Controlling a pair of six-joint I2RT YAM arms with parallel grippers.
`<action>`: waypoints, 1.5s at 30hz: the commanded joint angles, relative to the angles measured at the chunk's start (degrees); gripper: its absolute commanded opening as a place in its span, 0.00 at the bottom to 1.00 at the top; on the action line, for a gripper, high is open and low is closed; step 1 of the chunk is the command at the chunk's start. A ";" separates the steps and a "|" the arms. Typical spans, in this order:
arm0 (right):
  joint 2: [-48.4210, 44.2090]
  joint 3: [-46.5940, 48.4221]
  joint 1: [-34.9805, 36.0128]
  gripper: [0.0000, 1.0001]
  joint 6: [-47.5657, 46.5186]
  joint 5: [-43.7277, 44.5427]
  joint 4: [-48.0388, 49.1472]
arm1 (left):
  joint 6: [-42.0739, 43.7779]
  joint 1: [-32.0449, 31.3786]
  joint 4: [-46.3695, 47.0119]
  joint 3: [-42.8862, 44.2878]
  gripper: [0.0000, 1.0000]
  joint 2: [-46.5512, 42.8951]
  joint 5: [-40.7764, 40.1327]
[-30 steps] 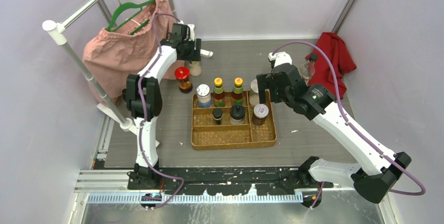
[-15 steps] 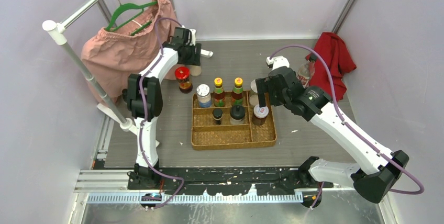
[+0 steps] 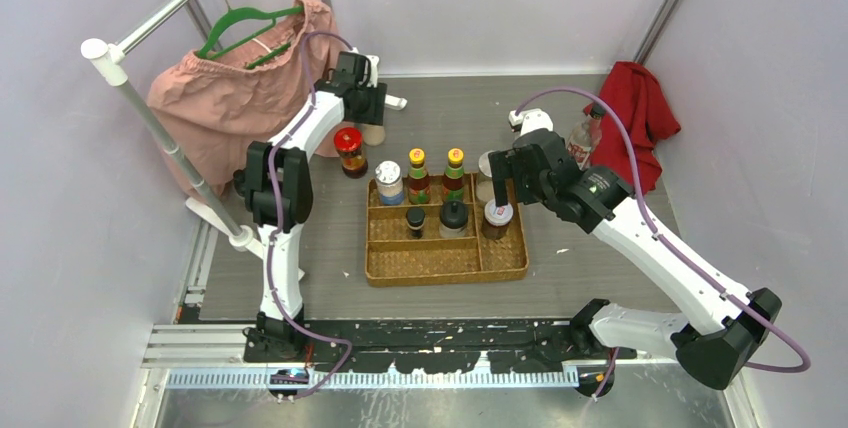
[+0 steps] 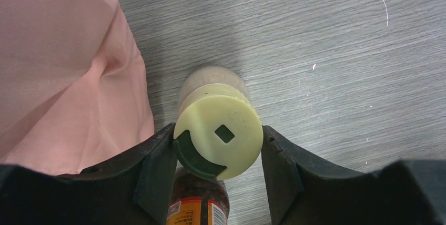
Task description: Organize the condiment bottles
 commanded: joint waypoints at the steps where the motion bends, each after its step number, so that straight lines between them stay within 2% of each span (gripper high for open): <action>1: -1.52 -0.31 0.20 0.95 0.09 -0.29 1.92 | 0.77 -0.29 1.99 1.62 0.57 -2.56 0.00; 7: -1.15 -0.35 0.17 0.95 0.06 -0.37 2.04 | 0.32 -0.37 1.86 1.41 0.49 -3.16 -0.02; 14: -0.52 -0.35 0.23 0.94 0.33 -0.89 2.47 | 0.02 -0.79 2.96 -0.62 0.47 -7.09 -0.16; 19: -0.50 -0.11 0.16 0.94 0.54 -1.45 2.90 | 1.17 -1.03 0.31 1.37 0.48 -11.54 -0.33; 28: -0.64 0.39 0.17 0.94 0.43 -1.59 3.18 | 3.12 -2.23 -16.84 14.14 0.49 -16.96 1.40; 32: -1.14 1.07 0.16 0.94 -0.24 -0.87 2.58 | 2.55 -3.35 -24.12 16.05 0.50 -21.71 0.31; 40: -2.24 1.84 0.17 0.94 -1.27 -0.27 2.39 | 0.05 -8.34 -33.49 9.39 0.51 -35.05 -4.32; 45: -3.34 1.82 0.22 0.94 -1.43 0.03 2.28 | -1.95 -12.90 -36.85 -0.47 0.51 -43.26 -6.82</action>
